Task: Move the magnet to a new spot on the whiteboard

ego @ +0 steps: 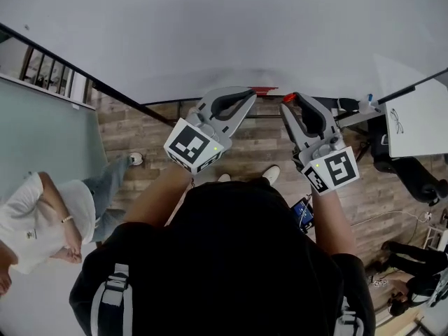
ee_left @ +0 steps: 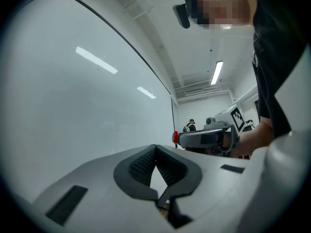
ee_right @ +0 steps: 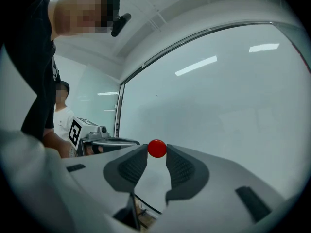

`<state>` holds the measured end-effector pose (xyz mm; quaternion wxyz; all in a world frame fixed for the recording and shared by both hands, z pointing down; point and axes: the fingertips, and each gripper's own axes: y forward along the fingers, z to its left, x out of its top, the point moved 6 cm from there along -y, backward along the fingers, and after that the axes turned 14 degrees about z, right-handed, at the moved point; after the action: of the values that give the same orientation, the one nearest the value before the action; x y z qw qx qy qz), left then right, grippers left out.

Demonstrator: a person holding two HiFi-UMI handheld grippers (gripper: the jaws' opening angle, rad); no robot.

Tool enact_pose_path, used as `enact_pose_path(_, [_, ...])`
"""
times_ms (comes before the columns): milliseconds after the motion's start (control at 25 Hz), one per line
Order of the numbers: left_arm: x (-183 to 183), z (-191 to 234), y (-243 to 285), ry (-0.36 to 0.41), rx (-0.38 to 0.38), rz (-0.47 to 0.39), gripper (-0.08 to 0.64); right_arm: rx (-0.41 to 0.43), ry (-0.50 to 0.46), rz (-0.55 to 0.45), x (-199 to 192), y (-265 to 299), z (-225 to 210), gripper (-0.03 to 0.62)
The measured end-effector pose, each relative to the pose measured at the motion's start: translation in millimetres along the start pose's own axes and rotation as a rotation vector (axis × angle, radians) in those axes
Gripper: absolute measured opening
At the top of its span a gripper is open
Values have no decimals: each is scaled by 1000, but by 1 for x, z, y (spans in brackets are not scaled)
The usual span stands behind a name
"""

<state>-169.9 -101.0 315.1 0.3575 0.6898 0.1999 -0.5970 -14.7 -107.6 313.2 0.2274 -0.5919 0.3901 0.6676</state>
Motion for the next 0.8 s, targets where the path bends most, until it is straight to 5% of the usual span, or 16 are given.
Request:
enact_pose_path(440, [21,-40,74,68,-199,-31,4,-283,42,35,-24,-70,-50,117])
enact_pose_path(800, [42,-83,161,104,-271,-34,3,-428,65,51,-47,-128,-128,117])
